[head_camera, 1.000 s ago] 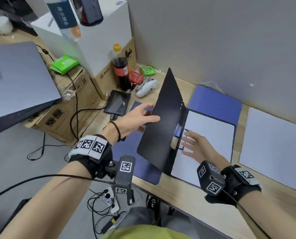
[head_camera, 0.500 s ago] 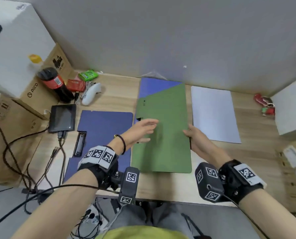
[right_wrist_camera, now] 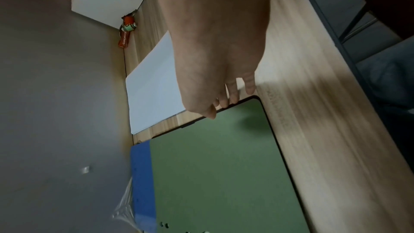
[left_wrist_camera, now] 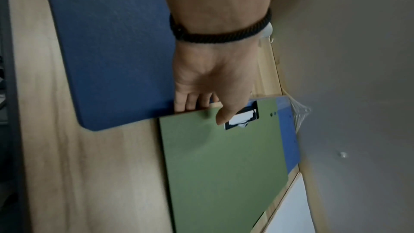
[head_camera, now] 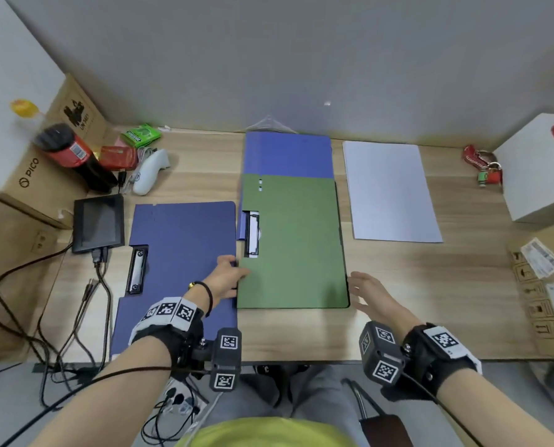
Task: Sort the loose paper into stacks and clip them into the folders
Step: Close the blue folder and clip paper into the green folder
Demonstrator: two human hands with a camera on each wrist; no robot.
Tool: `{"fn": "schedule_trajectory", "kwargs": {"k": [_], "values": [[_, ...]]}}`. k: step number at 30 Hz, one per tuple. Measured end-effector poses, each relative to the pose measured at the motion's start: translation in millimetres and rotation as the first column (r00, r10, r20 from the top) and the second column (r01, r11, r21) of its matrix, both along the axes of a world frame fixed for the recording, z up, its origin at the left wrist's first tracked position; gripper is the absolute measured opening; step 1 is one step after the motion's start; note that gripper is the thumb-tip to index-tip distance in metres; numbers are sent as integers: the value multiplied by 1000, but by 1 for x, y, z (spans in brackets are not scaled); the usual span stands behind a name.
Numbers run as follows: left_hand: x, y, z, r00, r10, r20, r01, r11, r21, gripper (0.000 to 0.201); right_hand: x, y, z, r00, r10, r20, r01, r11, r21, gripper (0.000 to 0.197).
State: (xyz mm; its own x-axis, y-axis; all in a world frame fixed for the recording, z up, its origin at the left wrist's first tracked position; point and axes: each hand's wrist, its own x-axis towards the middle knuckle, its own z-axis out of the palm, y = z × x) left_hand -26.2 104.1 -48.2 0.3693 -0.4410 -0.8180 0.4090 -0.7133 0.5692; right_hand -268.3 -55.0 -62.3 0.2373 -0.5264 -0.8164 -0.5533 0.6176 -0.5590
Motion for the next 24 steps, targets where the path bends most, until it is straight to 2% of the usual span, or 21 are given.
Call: {"fn": "schedule_trajectory", "kwargs": {"k": [3,6,9,13,17,22,24], "values": [[-12,0,-1,998,-58,-28,56,997,-51,36,2,-1,0,1000,-2,-13,2,1000,-2,49],[-10,2,-2,998,-54,15,55,994,-97,32,4,-1,0,1000,8,-13,-8,1000,11,44],[3,-4,-5,998,5,65,5,990,-143,29,6,-3,2,1000,-11,12,11,999,50,14],[18,-24,1,991,100,85,-83,980,-178,27,13,-2,8,986,-106,132,87,986,142,18],[28,-43,5,979,131,159,-103,979,-175,40,23,-5,18,959,-143,246,109,983,147,17],[41,-53,-5,970,123,211,-90,983,-160,46,35,-23,9,967,-183,176,152,973,171,6],[42,-56,-9,964,142,223,-105,979,-172,45,39,-28,7,969,-191,159,160,970,185,15]]}}
